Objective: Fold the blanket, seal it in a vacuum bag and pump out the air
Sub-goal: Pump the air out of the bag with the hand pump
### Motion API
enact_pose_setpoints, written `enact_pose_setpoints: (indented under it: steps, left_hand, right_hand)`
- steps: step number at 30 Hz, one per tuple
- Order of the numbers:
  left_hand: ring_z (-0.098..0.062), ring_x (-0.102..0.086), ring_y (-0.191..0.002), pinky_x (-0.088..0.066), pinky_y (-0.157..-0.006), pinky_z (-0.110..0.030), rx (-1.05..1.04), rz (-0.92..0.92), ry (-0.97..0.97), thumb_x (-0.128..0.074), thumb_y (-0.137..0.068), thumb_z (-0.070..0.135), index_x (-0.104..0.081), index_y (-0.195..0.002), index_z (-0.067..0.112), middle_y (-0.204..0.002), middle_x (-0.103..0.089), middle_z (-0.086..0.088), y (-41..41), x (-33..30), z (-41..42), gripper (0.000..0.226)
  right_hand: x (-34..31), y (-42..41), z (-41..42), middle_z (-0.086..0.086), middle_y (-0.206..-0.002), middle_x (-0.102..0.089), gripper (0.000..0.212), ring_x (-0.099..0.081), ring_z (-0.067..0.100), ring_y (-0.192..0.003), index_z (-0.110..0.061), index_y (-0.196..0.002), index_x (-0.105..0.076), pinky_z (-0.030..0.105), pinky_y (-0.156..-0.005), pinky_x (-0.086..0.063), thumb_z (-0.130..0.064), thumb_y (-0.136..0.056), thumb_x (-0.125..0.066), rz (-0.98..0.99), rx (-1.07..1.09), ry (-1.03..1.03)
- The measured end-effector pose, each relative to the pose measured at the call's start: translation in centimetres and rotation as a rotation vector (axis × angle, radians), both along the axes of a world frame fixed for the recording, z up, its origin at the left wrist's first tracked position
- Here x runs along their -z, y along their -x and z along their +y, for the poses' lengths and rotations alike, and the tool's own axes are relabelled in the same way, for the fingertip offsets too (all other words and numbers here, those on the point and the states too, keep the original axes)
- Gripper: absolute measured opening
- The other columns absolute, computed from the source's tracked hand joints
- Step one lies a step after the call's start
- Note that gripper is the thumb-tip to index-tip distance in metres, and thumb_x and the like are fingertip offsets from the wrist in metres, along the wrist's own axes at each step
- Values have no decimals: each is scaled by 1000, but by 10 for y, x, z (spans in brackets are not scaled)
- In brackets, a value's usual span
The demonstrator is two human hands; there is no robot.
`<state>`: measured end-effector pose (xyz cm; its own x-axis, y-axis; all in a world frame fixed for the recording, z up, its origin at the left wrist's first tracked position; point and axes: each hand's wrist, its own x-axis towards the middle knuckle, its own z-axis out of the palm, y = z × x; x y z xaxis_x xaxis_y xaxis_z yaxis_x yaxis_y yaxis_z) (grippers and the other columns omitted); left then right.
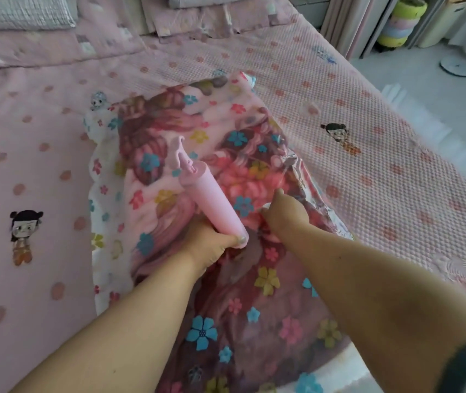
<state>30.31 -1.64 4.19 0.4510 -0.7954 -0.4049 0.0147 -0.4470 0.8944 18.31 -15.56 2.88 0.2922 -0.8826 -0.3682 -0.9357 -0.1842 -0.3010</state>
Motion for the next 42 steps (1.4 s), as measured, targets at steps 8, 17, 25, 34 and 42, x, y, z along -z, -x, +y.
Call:
enact_pose_setpoints:
  steps: [8,17,25,34,42]
  left_hand:
    - [-21,-68,-92,-57,-82,-38,-81,15,-55,-84,-46,15,-68,-100,10,-96,-72,-4,-6,2,-20,57]
    - [-15,-67,-94,-55,-81,-30,-161,-1,-32,-89,-54,4,-66,-102,11,-100,-70,-4,2,0,-36,54]
    - [-21,-67,-97,-55,-88,-39,-191,-37,-58,-87,-58,0,-67,-104,5,-101,-71,-7,15,3,-38,50]
    - [-19,-66,-96,-54,-86,-33,-205,-42,-43,-86,-61,-1,-67,-102,6,-101,-71,-6,26,-5,-33,46]
    - [-17,-68,-93,-55,-84,-33,-214,-41,-15,-86,-60,1,-69,-97,11,-96,-72,-3,35,0,-33,41]
  right_hand:
    - [0,21,-28,8,-121,-47,58,-49,29,-113,-18,-139,-37,36,-86,-45,-10,-86,-58,133,-766,65]
    - [-9,11,-44,7,-121,-49,40,-55,28,-108,-16,-125,-54,33,-82,-48,-10,-86,-58,76,-783,3]
    - [-10,18,-44,6,-123,-49,37,-57,29,-106,-15,-122,-55,36,-80,-51,-12,-86,-60,22,-739,20]
    - [-5,25,-44,4,-123,-51,39,-50,26,-112,-15,-120,-58,31,-84,-45,-4,-83,-60,-39,-763,51]
    - [-2,79,-71,0,-113,-58,30,-54,20,-96,-14,-100,-71,27,-84,-43,-8,-71,-76,-518,-480,143]
